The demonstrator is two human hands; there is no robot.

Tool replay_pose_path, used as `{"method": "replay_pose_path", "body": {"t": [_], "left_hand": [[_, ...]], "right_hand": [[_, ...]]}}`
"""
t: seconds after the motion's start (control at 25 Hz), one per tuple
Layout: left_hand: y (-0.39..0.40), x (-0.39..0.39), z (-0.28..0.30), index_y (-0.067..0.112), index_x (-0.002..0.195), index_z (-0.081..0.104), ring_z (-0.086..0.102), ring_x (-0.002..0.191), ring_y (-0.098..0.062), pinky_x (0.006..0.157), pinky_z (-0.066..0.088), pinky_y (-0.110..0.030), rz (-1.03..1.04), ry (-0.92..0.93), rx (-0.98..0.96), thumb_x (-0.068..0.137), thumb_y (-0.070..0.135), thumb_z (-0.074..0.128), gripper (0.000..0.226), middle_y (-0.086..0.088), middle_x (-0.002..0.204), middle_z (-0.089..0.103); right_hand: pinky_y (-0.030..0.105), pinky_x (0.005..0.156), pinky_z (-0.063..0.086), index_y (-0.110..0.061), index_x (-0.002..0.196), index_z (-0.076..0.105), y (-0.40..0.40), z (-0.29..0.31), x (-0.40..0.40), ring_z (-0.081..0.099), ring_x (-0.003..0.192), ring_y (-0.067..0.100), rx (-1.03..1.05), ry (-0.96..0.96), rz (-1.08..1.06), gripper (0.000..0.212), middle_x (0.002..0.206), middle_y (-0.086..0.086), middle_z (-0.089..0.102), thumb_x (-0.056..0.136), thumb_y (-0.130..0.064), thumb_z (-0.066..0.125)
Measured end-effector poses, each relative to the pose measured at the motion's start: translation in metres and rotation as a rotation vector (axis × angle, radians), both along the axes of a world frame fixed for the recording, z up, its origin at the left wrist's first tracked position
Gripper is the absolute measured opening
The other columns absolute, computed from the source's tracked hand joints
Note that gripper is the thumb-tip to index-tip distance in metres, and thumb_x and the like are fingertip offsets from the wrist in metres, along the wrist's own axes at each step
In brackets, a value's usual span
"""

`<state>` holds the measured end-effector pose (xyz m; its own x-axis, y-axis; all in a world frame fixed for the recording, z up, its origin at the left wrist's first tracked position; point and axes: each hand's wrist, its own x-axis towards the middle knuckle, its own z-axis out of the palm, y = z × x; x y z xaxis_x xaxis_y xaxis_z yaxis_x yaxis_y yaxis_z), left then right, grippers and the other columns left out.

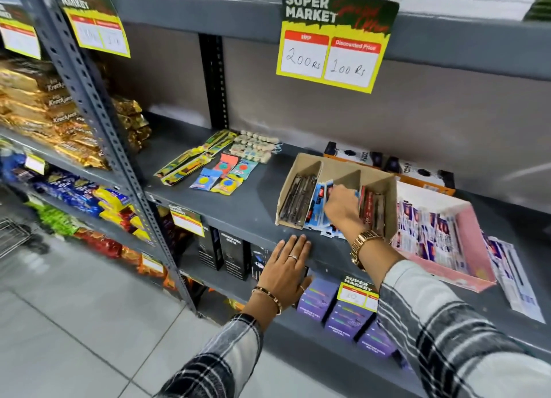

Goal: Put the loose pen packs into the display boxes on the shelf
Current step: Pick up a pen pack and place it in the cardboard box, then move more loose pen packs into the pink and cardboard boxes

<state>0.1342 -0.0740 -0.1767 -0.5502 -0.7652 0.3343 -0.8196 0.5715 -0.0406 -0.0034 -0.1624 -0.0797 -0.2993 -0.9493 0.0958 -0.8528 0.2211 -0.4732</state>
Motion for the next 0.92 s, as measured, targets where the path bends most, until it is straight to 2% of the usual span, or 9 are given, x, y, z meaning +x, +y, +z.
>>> {"method": "replay_pose_path", "body": {"t": [0.24, 0.36, 0.56, 0.6, 0.64, 0.72, 0.8, 0.92], "left_hand": [[0.002, -0.002, 0.002, 0.006, 0.121, 0.059, 0.058, 0.116, -0.025, 0.091, 0.05, -0.042, 0.048, 0.011, 0.003, 0.069, 0.05, 0.073, 0.069, -0.009, 0.125, 0.062], [0.004, -0.005, 0.004, 0.005, 0.12, 0.06, 0.058, 0.116, -0.026, 0.091, 0.05, -0.042, 0.066, -0.013, 0.023, 0.069, 0.05, 0.073, 0.069, -0.01, 0.125, 0.062], [0.012, -0.022, 0.013, 0.004, 0.12, 0.06, 0.057, 0.117, -0.025, 0.092, 0.049, -0.044, 0.117, -0.052, 0.091, 0.069, 0.053, 0.072, 0.072, -0.011, 0.126, 0.061], [0.013, -0.028, 0.013, 0.003, 0.127, 0.053, 0.049, 0.124, -0.026, 0.1, 0.043, -0.045, 0.12, -0.061, 0.118, 0.076, 0.054, 0.066, 0.073, -0.013, 0.134, 0.054], [0.014, -0.035, 0.011, 0.001, 0.137, 0.038, 0.036, 0.134, -0.028, 0.109, 0.03, -0.046, 0.097, -0.074, 0.136, 0.086, 0.053, 0.055, 0.074, -0.015, 0.145, 0.04], [0.018, -0.051, 0.007, 0.002, 0.145, 0.011, 0.009, 0.142, -0.029, 0.116, 0.004, -0.046, 0.035, -0.073, 0.204, 0.096, 0.05, 0.033, 0.072, -0.015, 0.155, 0.012], [0.024, -0.064, 0.004, 0.003, 0.146, 0.006, 0.002, 0.143, -0.029, 0.115, -0.003, -0.045, 0.001, -0.058, 0.209, 0.098, 0.048, 0.028, 0.069, -0.014, 0.156, 0.006], [0.034, -0.089, 0.007, 0.004, 0.146, 0.003, 0.0, 0.143, -0.027, 0.115, -0.005, -0.043, -0.08, -0.07, 0.209, 0.099, 0.047, 0.026, 0.068, -0.013, 0.157, 0.005]], "right_hand": [[0.044, 0.082, 0.053, 0.012, 0.101, 0.059, 0.004, 0.002, -0.003, 0.061, 0.102, 0.044, 0.015, 0.072, 0.025, 0.024, 0.109, 0.032, 0.064, 0.083, 0.011, 0.044], [0.042, 0.078, 0.054, 0.008, 0.095, 0.063, 0.009, 0.014, -0.002, 0.064, 0.096, 0.042, -0.053, 0.173, 0.069, 0.023, 0.104, 0.028, 0.066, 0.082, 0.014, 0.045], [0.042, 0.082, 0.056, 0.002, 0.101, 0.065, 0.027, 0.032, -0.024, 0.064, 0.099, 0.038, -0.149, 0.307, 0.055, 0.024, 0.104, 0.023, 0.068, 0.085, 0.009, 0.049], [0.042, 0.084, 0.055, 0.002, 0.102, 0.065, 0.033, 0.032, -0.033, 0.063, 0.101, 0.037, -0.152, 0.323, 0.037, 0.024, 0.105, 0.022, 0.068, 0.086, 0.008, 0.049], [0.041, 0.085, 0.055, 0.002, 0.104, 0.065, 0.041, 0.033, -0.043, 0.062, 0.102, 0.036, -0.156, 0.338, 0.012, 0.024, 0.106, 0.021, 0.068, 0.087, 0.007, 0.048], [0.041, 0.087, 0.052, 0.001, 0.107, 0.063, 0.059, 0.033, -0.067, 0.059, 0.107, 0.035, -0.153, 0.364, -0.046, 0.027, 0.109, 0.021, 0.067, 0.086, 0.008, 0.047], [0.04, 0.09, 0.05, 0.001, 0.11, 0.06, 0.075, 0.032, -0.09, 0.056, 0.11, 0.034, -0.128, 0.392, -0.08, 0.031, 0.112, 0.02, 0.065, 0.083, 0.01, 0.048], [0.039, 0.089, 0.05, 0.001, 0.114, 0.057, 0.105, 0.031, -0.127, 0.056, 0.111, 0.034, -0.098, 0.406, -0.146, 0.035, 0.116, 0.02, 0.063, 0.081, 0.012, 0.052]]}}
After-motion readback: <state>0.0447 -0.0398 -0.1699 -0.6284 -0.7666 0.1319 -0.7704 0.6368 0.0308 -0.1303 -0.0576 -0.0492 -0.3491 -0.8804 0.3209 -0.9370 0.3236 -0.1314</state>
